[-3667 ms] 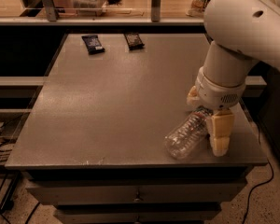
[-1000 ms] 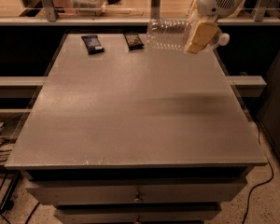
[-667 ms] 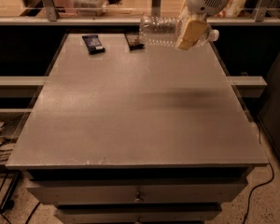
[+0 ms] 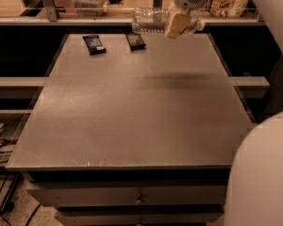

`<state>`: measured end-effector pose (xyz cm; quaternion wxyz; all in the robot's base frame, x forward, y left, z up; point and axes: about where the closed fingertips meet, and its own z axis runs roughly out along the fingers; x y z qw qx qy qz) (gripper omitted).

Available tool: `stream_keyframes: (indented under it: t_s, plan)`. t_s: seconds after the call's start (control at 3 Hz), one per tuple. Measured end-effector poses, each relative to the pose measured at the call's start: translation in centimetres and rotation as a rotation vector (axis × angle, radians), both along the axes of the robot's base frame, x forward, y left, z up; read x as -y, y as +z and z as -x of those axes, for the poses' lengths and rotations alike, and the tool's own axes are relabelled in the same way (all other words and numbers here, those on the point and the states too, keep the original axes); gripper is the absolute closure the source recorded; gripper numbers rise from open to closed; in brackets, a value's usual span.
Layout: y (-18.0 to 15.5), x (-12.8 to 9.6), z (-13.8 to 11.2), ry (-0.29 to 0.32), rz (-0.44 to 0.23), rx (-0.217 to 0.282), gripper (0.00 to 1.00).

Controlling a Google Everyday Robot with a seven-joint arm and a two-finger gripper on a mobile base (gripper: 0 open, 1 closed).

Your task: Move water bottle near rxbar chocolate

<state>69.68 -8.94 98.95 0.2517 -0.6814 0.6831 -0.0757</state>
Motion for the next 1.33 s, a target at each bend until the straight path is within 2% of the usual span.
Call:
stream_keyframes:
  t_s: [0.33,0.67,1.0,1.33]
  plan:
    - [-0.8,-0.5,-4.4,-0.038,0.032,0.06,1.0]
    - [-0.8,-0.5,-4.4,-0.038,0.032,0.06,1.0]
    - [-2.4,-0.9,-5.8,-0.069,0.009,0.072,1.0]
    - [-5.6,-1.2,-9.1,-0.122,-0.013,0.085,1.0]
